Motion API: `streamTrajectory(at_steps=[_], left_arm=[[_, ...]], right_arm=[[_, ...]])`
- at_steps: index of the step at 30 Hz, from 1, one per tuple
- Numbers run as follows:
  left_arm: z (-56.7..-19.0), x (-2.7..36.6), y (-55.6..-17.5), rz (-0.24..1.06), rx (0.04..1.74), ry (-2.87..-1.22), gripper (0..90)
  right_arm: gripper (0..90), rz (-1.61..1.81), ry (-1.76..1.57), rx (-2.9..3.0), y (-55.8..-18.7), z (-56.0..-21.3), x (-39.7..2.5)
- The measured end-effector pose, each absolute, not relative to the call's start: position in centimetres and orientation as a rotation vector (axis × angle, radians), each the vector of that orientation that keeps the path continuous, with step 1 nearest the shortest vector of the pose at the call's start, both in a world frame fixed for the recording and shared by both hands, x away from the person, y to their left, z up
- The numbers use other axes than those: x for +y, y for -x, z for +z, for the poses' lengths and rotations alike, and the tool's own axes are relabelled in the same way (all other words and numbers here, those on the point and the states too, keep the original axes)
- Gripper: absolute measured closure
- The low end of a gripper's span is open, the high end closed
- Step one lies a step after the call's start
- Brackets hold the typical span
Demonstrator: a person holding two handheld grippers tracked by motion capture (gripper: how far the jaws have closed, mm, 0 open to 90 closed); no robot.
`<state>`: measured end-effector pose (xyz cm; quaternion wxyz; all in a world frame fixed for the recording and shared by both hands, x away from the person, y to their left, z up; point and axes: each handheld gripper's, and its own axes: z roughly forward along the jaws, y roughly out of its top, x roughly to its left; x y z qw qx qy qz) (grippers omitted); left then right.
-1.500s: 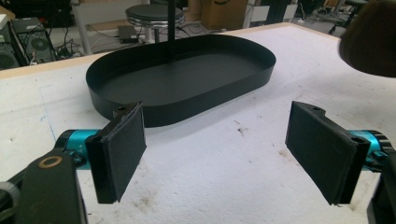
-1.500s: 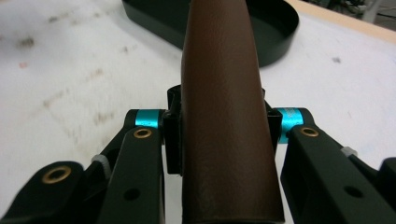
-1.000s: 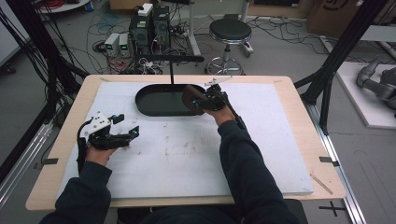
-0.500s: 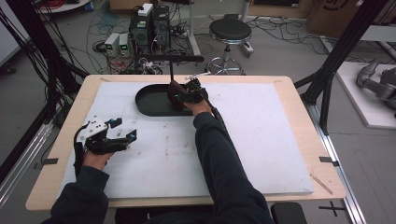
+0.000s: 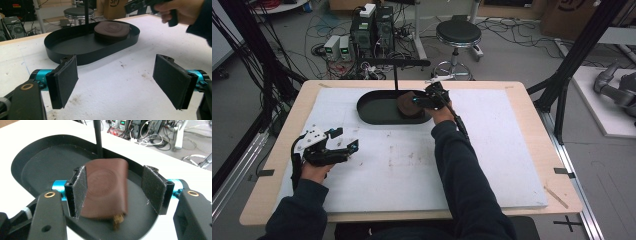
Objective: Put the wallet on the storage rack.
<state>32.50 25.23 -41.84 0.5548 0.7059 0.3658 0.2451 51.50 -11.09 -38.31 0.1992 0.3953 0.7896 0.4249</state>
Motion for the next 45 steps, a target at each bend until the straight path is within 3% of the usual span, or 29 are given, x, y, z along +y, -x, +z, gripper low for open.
streamTrajectory(at_steps=[7, 13, 16, 19, 29, 45], left_arm=[[-41.9, 24.9, -32.7, 0.562, 0.865, -1.67, 20.0], [-41.8, 24.9, -32.9, 0.538, 0.881, -1.647, 18.7], [-41.6, 24.8, -33.0, 0.534, 0.874, -1.644, 16.8], [-41.5, 24.7, -33.1, 0.529, 0.874, -1.642, 16.8], [-41.1, 25.1, -33.5, 0.564, 0.895, -1.599, 17.1], [-40.9, 25.0, -33.1, 0.585, 0.86, -1.613, 17.4]], right_arm=[[38.7, 1.191, -1.015, 2.207, -48.9, -36.6, -15.6], [34.0, 1.214, -0.943, 2.192, -45.2, -35.2, -19.8], [26.3, 1.229, -0.945, 2.196, -43.2, -34.8, -21.5], [20.6, 1.211, -0.943, 2.21, -41.2, -34.9, -23.0], [20.6, 1.248, -0.993, 2.07, -35.3, -38.0, -28.7], [20.6, 1.182, -1.026, 2.083, -34.1, -39.6, -29.6]])
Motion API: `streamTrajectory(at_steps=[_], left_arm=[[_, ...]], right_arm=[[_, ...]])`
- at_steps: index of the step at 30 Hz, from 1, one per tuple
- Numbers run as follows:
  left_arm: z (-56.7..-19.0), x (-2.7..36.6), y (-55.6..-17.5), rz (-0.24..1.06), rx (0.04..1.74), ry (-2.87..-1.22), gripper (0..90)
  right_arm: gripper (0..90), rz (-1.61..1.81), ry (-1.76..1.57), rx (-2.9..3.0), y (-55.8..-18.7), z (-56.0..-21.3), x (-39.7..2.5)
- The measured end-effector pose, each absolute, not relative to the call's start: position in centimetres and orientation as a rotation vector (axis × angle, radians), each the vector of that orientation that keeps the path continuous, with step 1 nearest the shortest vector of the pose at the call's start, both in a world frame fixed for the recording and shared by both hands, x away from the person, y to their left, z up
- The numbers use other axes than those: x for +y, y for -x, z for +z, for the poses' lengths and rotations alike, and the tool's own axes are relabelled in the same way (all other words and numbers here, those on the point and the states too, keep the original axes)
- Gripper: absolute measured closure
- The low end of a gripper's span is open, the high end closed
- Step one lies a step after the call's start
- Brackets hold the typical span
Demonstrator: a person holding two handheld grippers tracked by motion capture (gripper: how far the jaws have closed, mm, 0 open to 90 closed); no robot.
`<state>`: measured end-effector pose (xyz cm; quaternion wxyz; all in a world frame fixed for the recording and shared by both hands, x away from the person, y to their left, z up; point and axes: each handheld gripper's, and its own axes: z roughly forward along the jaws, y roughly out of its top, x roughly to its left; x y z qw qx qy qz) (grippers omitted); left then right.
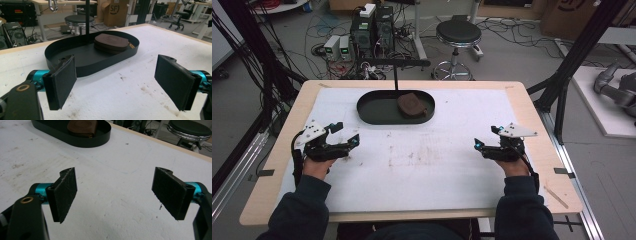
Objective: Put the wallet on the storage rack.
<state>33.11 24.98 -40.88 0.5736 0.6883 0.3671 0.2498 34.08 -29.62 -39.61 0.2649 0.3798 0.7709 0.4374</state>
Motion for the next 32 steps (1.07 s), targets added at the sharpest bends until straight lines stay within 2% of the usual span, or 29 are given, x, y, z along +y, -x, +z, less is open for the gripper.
streamTrajectory(at_steps=[32], left_arm=[[-41.18, 24.64, -32.98, 0.579, 0.866, -1.63, 17.6]], right_arm=[[20.8, 1.166, -1.047, 2.094, -33.97, -40.05, -29.71]])
